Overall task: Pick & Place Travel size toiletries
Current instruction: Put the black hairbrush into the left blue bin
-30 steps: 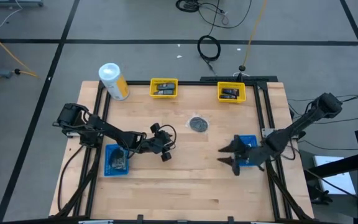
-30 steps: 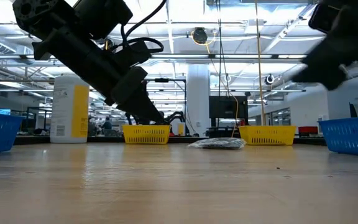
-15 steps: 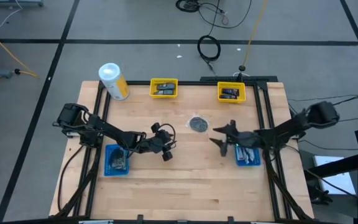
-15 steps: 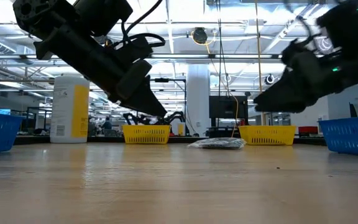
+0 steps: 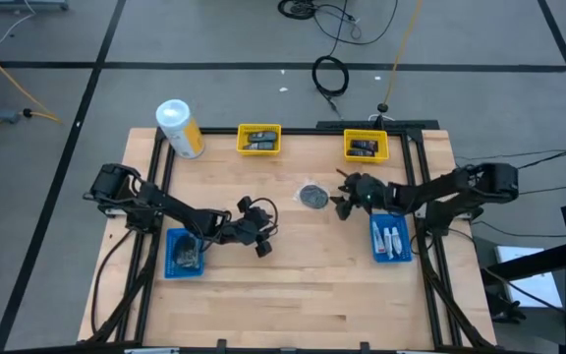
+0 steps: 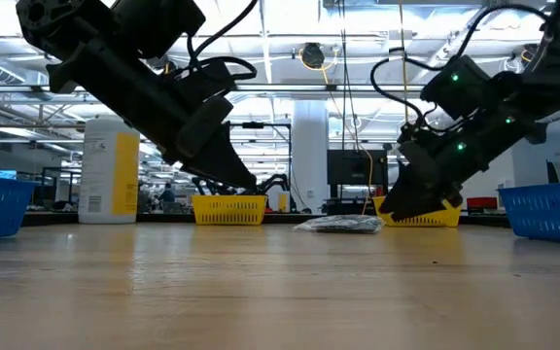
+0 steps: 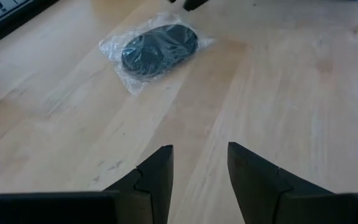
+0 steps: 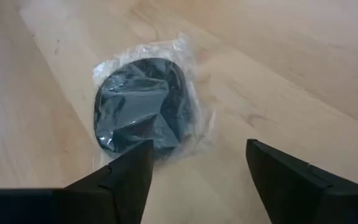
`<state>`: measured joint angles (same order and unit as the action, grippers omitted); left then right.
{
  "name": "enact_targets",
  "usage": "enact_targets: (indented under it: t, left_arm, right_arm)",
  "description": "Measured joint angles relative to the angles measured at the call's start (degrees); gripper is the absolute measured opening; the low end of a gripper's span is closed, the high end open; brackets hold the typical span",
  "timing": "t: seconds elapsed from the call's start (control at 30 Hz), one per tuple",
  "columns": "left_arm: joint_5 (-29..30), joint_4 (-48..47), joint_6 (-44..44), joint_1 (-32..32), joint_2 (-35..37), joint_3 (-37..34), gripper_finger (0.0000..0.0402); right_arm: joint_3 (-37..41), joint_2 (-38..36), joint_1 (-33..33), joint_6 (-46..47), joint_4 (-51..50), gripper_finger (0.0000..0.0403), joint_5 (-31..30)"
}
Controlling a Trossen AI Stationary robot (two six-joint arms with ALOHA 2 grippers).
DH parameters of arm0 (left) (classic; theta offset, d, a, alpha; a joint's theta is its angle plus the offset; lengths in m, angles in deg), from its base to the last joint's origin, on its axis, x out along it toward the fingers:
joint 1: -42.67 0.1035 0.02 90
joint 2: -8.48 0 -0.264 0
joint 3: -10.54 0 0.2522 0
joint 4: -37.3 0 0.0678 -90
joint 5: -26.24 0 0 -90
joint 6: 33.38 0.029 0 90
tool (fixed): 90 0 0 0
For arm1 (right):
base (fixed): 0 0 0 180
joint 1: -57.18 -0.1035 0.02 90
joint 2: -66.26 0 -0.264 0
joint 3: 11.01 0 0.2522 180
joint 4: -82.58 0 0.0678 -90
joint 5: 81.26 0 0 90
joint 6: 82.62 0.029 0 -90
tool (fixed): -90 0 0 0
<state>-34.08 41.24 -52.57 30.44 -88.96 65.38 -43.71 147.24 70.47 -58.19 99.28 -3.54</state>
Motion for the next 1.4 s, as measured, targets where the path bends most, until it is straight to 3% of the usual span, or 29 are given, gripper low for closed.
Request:
enact_targets:
  t: [0.23,0.53,0.8,0.97,1.17,1.4]
  left_arm:
    - [-0.07,0.08,-1.59,-0.65,-0.03,0.0,0.0147]
    - [-0.16,0.56,-3.07,-1.11,-0.07,0.0,0.0147]
    - [-0.07,0.59,-3.24,-1.07,-0.09,0.0,0.0147]
    - [-0.05,1.97,-5.01,0.21,-0.12,0.0,0.0148]
    - [-7.91,4.62,-2.43,4.81,-0.12,0.0,0.0164]
    - [-21.97,5.34,-3.29,9.49,-0.12,0.0,0.0237]
  right_arm:
    - [-0.04,7.83,3.92,-0.02,12.5,0.0205,11.02]
    - [-0.14,15.9,3.87,-2.85,20.46,0.0131,10.96]
    - [-0.55,17.1,0.25,-12.34,21.85,0.0011,11.02]
    - [-2.4,17.1,-6.04,-21.65,21.81,0.0009,10.73]
    - [-4.85,16.65,-13.03,-31.6,21.96,0.0002,5.11]
    - [-7.61,15.22,-19.28,-41.35,21.11,0.0001,0.7]
